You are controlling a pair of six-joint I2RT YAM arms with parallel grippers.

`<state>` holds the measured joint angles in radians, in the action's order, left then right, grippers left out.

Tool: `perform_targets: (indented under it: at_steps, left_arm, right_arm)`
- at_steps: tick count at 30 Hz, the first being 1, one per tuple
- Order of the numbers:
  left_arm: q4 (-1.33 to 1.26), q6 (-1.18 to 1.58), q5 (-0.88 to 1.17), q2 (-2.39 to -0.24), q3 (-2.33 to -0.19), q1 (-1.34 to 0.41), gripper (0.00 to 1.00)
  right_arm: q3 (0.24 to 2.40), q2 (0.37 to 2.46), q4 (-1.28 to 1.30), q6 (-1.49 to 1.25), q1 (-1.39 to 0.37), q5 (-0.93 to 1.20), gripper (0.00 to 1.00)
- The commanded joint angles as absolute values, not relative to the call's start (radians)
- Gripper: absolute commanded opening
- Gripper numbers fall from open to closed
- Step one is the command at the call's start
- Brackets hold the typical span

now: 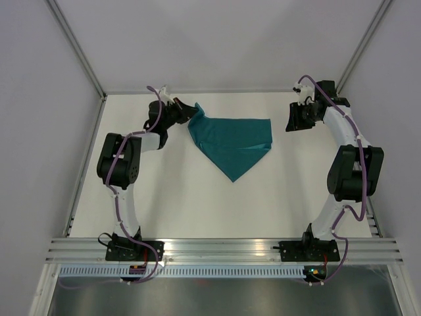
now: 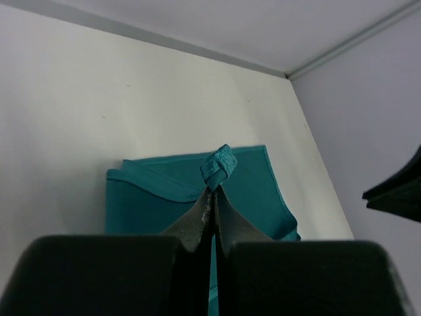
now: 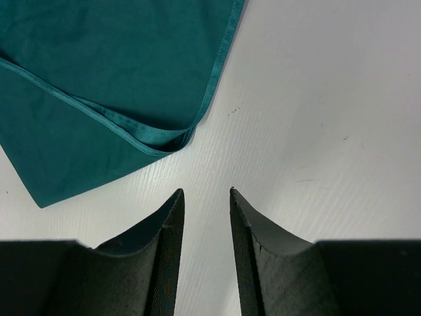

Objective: Fold the napkin, place the utensils inside, and roll it up
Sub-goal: Fold the napkin

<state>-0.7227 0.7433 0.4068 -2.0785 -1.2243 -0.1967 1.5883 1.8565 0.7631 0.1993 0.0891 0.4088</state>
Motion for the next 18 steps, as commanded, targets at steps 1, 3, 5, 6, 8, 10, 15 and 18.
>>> perform_targets:
  at_steps: [1, 3, 5, 6, 8, 10, 15, 18]
  left_arm:
    - [-0.828, 0.655, 0.581, -2.028, -1.224, -0.224, 0.02]
    - [-0.841, 0.649, 0.627, -2.029, -1.220, -0.238, 0.02]
    - [-0.857, 0.646, 0.692, -2.028, -1.210, -0.248, 0.02]
    - [-0.862, 0.643, 0.712, -2.028, -1.201, -0.253, 0.02]
    - [-0.861, 0.621, 0.767, -2.020, -1.192, -0.270, 0.02]
    - [-0.851, 0.592, 0.819, -2.017, -1.183, -0.284, 0.02]
    - [-0.818, 0.549, 0.908, -2.025, -1.169, -0.324, 0.02]
    - [-0.792, 0.520, 0.933, -2.028, -1.164, -0.342, 0.02]
  right_arm:
    - [1.577, 1.790, 0.752, 0.215, 0.089, 0.405, 0.40]
    - [1.572, 1.784, 0.752, 0.218, 0.087, 0.405, 0.40]
    - [1.568, 1.776, 0.753, 0.218, 0.087, 0.405, 0.40]
    - [1.566, 1.773, 0.755, 0.218, 0.089, 0.405, 0.40]
    - [1.563, 1.766, 0.756, 0.219, 0.087, 0.405, 0.40]
    - [1.560, 1.763, 0.756, 0.218, 0.087, 0.407, 0.40]
    - [1.551, 1.753, 0.759, 0.219, 0.084, 0.405, 0.40]
    - [1.548, 1.747, 0.764, 0.221, 0.081, 0.400, 0.40]
